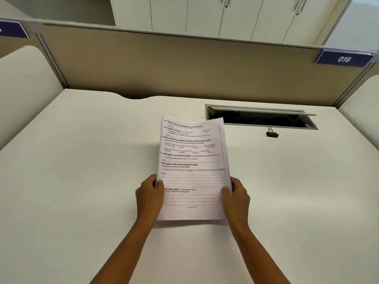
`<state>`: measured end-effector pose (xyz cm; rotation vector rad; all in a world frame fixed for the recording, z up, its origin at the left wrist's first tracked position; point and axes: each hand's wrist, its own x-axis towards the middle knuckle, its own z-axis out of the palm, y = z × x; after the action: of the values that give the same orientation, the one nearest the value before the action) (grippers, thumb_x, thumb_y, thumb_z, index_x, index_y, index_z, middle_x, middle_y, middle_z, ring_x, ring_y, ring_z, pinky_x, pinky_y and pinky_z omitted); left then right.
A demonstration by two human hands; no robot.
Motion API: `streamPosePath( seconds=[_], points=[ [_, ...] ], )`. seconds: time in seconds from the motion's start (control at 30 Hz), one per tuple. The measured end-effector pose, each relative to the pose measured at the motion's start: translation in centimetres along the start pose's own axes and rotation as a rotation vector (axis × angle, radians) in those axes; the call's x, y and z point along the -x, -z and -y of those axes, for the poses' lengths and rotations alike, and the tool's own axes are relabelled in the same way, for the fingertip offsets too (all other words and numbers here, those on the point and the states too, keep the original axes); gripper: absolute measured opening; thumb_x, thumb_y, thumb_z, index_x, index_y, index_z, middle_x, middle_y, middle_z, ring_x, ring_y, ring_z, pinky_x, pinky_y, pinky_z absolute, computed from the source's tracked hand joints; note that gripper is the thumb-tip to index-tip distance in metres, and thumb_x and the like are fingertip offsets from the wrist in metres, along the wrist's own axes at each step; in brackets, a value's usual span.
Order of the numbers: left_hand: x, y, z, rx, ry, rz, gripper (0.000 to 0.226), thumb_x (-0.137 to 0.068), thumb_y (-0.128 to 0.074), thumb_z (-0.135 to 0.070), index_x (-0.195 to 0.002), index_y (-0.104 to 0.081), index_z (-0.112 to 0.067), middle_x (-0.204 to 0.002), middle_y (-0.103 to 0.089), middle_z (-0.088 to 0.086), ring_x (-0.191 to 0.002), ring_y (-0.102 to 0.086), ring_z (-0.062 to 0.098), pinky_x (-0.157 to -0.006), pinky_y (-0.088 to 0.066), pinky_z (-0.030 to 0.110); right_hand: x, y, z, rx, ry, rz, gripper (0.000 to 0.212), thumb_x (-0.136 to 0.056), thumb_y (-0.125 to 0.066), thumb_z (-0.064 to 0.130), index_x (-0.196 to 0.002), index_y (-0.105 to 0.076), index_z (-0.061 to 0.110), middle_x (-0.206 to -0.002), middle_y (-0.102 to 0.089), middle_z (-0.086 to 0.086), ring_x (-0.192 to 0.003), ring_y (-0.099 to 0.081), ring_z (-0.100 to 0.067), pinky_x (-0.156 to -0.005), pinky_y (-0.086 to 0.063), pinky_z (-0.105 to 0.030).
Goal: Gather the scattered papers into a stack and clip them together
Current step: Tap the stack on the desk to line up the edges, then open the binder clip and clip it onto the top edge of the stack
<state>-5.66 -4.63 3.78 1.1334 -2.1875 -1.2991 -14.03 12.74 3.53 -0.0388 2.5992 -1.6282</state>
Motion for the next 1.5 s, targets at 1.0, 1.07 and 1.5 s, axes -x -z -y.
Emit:
streamPosePath(
  seconds=[1.0,1.07,1.5],
  points=[
    [1.7,-5.0,0.9,-0.386,-0.356,-0.124,0.045,-0.089,-0.054,-0.027,-0.131,-0.048,-0.011,-0.13,-0.051,0.012,-0.117,-0.05,0.03,-0.098,-0.038,0.043,-3.9,1.2,-2.1,0.152,0.226,-0.253,0.04,-0.083,-0.053,-0.009,-0.115,-0.057,0.014,-0.109,-0.054,-0.004,-0.1,-0.053,-0.022,-0.086,-0.048,-0.037],
    [1.3,-6.5,-0.4,-0.327,-0.483,0.005,0.049,-0.091,-0.047,-0.029,-0.137,-0.042,-0.012,-0.14,-0.046,0.009,-0.128,-0.043,0.027,-0.108,-0.028,0.038,-6.4,2.1,-1.8,0.127,0.294,-0.298,0.04,-0.082,-0.051,-0.011,-0.113,-0.06,0.012,-0.108,-0.057,-0.006,-0.099,-0.056,-0.02,-0.088,-0.049,-0.039],
    [-1.2,-18.9,-7.0,-0.702,-0.922,0.516,0.081,-0.082,0.0,-0.054,-0.15,-0.009,-0.01,-0.16,-0.005,0.006,-0.147,-0.003,0.022,-0.118,0.004,0.047,-25.2,5.4,-2.8,0.431,0.146,-0.383,0.045,-0.094,-0.053,0.007,-0.137,-0.043,0.001,-0.143,-0.042,-0.015,-0.133,-0.038,-0.027,-0.105,-0.039,-0.035]
  ],
)
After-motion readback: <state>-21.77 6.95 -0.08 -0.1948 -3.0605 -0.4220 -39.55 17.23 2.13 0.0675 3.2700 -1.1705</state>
